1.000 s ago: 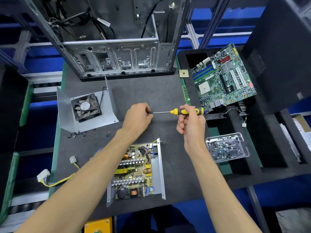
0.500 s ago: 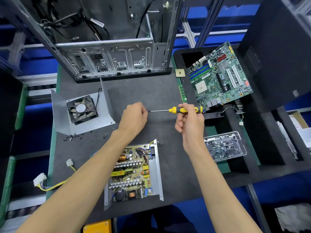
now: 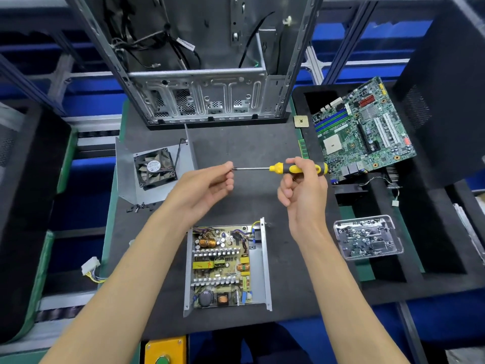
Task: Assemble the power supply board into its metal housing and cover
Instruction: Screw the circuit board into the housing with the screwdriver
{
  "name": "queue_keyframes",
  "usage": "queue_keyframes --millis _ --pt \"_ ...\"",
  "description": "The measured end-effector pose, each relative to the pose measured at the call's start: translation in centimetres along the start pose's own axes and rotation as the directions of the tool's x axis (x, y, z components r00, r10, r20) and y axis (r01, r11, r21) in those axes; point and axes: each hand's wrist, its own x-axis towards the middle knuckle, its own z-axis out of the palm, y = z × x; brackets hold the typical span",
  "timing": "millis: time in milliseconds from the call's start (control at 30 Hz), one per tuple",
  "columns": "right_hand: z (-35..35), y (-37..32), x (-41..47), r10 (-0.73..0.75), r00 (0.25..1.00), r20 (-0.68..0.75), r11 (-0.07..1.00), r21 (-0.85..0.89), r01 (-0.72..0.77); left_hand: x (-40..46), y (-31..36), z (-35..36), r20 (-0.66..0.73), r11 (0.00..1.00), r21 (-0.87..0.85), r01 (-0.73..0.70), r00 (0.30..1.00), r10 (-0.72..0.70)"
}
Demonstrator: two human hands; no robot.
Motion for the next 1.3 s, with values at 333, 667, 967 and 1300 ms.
queue_keyframes --millis 333,667,967,1300 --pt "1.6 0.2 -2.3 -0.001 0.997 0.077 0.999 -0.050 0.005 -2.9 -0.1 -2.2 0.084 0.981 -0.176 0.084 0.994 -0.070" --pt "2.1 0.9 -4.6 -0.028 0.994 0.105 0.996 -0.079 0.036 -5.2 -0.7 -3.0 -0.044 0.981 0.153 -0.120 0.991 0.128" --pt "1.9 1.0 -6.3 -0.091 0.987 0.134 0.993 -0.059 0.100 -6.6 -1.4 -2.5 -0.070 0.967 0.066 -0.247 0.965 0.251" --pt "1.0 0.5 -8.7 -0.130 0.988 0.088 0.990 -0.039 0.133 -8.7 -2.0 -3.3 0.101 0.947 0.150 -0.285 0.957 0.272"
